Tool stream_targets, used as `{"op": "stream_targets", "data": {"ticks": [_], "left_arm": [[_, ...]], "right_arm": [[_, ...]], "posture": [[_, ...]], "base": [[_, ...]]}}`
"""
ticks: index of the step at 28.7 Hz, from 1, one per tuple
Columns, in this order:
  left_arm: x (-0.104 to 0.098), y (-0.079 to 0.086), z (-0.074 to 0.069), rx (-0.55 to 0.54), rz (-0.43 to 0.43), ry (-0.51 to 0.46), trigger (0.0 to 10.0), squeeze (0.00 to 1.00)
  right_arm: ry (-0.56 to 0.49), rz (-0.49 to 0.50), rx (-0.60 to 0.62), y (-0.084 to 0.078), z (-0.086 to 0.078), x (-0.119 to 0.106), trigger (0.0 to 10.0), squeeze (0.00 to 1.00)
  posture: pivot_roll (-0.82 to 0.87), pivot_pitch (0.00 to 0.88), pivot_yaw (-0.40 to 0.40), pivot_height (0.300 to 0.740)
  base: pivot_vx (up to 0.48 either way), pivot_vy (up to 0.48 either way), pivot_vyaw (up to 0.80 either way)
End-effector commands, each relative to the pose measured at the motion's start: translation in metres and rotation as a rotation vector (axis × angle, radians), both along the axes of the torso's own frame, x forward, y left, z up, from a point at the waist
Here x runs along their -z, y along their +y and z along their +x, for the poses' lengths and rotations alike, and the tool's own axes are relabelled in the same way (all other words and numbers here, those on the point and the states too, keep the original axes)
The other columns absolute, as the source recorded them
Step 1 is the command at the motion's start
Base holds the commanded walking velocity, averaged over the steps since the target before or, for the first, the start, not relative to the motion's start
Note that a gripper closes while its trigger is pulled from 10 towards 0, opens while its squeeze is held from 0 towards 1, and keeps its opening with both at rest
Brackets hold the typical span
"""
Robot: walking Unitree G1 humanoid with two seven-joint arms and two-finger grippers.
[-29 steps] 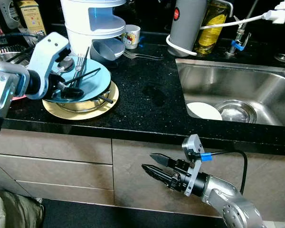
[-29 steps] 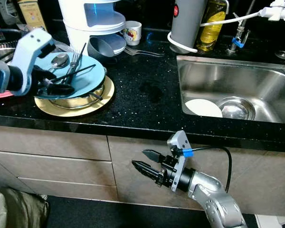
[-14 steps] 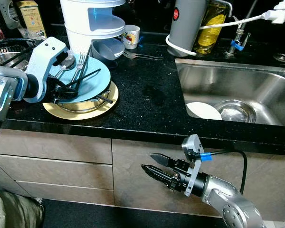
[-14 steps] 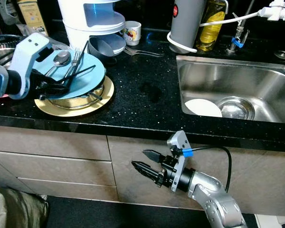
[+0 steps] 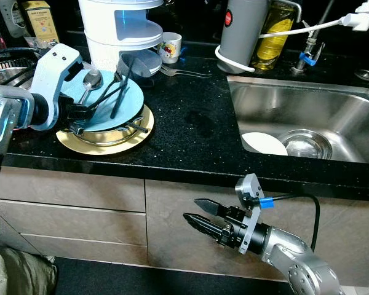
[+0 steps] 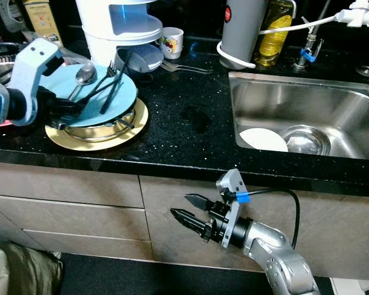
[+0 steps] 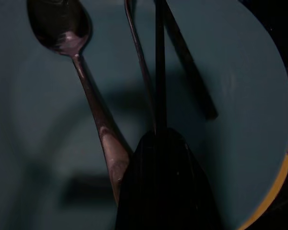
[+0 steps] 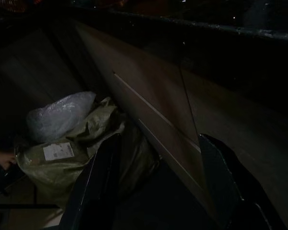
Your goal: Kitchen organization
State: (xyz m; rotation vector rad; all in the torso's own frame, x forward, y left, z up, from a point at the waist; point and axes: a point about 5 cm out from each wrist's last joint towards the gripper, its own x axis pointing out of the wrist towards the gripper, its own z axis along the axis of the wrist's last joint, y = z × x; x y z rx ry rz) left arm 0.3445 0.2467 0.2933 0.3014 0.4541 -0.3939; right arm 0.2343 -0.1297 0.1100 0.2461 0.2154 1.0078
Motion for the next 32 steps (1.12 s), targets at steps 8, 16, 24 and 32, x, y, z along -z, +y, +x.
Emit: {"op": "stream_targets", "data": {"ticks": [8,16,24,32], "left_arm": [[-0.014,-0.006,0.006,-0.006,-0.074,-0.094,0.0,0.00],[-0.031,-0.014,0.008,0.009,-0.160,-0.174,0.0,0.00],[-0.045,-0.025,0.012,0.032,-0.306,-0.301,0.0,0.00],[-0.047,-0.067,0.004,0.198,-0.542,-0.478,10.0,0.00]], "right_arm": [[0.008,-0.003,0.003,-0.003,-0.001,0.000,10.0,0.00],[0.009,-0.006,0.001,-0.004,-0.001,0.000,10.0,0.00],[-0.029,0.049,0.096,-0.010,0.004,-0.007,10.0,0.00],[-0.034,0.093,0.263,-0.023,0.016,-0.011,10.0,0.00]], "posture": [[0.14,0.029,-0.054,0.740],[0.14,0.033,-0.055,0.740],[0.14,0.040,-0.058,0.740],[0.12,0.048,-0.069,0.740]], "base": [[0.000,0.000,0.00],[0.000,0.000,0.00],[0.000,0.000,0.00],[0.000,0.000,0.00]]}}
